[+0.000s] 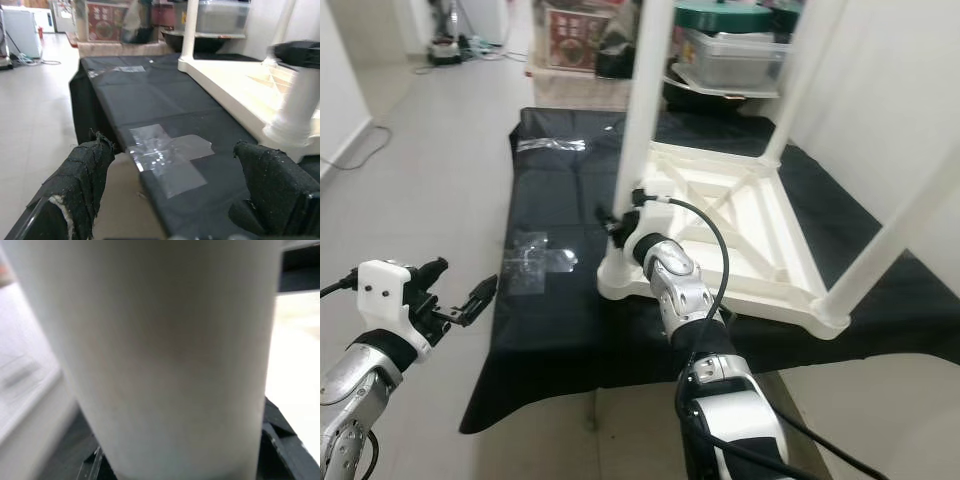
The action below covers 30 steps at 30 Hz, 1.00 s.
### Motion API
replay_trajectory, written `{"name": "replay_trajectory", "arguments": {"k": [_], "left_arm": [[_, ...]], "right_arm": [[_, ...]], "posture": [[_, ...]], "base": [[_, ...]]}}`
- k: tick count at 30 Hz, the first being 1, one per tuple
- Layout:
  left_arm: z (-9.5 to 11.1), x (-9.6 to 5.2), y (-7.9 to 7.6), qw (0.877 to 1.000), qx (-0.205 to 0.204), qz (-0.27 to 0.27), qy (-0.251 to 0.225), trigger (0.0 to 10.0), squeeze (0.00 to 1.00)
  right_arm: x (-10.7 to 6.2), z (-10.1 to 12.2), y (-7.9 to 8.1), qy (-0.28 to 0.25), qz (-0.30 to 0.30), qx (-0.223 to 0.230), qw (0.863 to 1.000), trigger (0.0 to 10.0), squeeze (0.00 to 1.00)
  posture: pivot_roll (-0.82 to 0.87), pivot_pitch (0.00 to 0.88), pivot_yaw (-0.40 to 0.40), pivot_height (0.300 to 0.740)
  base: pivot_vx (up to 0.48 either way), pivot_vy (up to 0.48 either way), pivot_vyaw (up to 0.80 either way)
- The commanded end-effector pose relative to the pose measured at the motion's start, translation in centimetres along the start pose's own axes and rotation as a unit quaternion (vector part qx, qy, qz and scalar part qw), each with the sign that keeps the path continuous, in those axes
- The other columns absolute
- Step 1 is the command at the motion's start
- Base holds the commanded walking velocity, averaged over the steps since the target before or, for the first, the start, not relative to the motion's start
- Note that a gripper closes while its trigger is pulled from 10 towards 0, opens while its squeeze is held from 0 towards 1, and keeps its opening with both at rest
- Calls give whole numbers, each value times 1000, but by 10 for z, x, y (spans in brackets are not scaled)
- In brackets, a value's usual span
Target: Building children table
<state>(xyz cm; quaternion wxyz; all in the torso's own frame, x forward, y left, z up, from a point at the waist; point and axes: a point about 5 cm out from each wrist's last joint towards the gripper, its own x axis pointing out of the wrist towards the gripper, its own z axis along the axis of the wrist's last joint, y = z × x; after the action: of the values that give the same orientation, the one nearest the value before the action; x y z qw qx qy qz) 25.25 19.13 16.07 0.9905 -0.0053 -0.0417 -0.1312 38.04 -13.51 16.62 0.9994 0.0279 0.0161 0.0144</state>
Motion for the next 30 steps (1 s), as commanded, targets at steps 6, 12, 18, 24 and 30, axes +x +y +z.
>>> {"name": "replay_trajectory", "arguments": {"k": [6, 12, 18, 24, 30], "left_arm": [[1, -1, -2, 1000, -6, -3, -1, 10000, 0], [0, 1, -2, 1000, -7, -3, -2, 10000, 0], [0, 1, -1, 1000, -8, -1, -4, 10000, 0], [0, 2, -2, 1000, -13, -5, -6, 10000, 0], [0, 3, -2, 1000, -14, -5, -6, 10000, 0]], "right_arm": [[-48, -37, -55, 76, -221, -74, 970, 3412, 0], [-35, -33, -34, 63, -126, -36, 989, 10000, 412], [-10, 0, -12, -9, 35, 33, 999, 10000, 0], [-9, 23, 6, -44, 274, 10, 961, 10000, 0], [-17, 4, 32, 3, 414, -40, 909, 10000, 0]], "posture": [[115, 0, -101, 740], [117, 0, -108, 740], [116, 0, -109, 740], [121, 0, -109, 740], [146, 0, -121, 740]], "base": [[0, 0, 0], [0, 0, 0], [0, 0, 0], [0, 0, 0], [0, 0, 0]]}}
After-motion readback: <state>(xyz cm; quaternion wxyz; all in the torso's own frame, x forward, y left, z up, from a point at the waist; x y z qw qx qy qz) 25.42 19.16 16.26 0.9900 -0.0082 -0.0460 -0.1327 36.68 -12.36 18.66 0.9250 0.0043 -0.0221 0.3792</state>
